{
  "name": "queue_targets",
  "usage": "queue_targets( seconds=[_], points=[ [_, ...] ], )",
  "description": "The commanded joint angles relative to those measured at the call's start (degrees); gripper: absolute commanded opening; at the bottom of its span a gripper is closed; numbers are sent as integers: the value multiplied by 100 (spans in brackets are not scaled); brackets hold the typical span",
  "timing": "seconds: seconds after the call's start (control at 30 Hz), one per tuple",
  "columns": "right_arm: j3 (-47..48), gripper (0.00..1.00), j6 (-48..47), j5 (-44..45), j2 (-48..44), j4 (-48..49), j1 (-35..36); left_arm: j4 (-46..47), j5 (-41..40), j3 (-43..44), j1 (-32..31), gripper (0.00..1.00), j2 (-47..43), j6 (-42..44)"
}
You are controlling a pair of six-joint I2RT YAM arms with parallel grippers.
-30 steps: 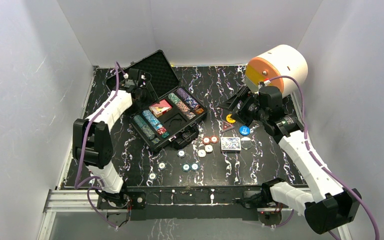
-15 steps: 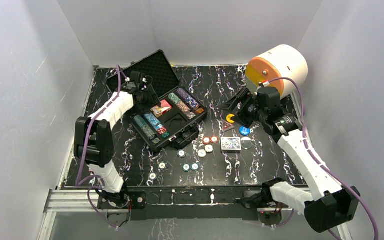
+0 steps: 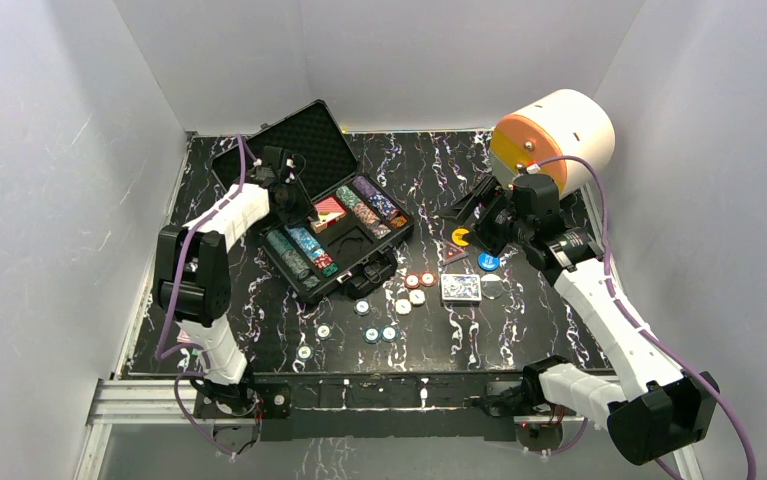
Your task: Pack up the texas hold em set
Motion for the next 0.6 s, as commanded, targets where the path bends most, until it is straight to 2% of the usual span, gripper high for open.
queue_targets(
  seconds=[0.0,0.43,0.57],
  points=[
    [-36,88,19,131,-4,63,-10,146,285,47,-13,29,46,28],
    [-102,87,-33,164,51,32,-13,500,852,117,-3,28,324,-120],
    [-64,87,-56,167,56,-8,-16,289,584,219,-5,30,315,-49]
  ],
)
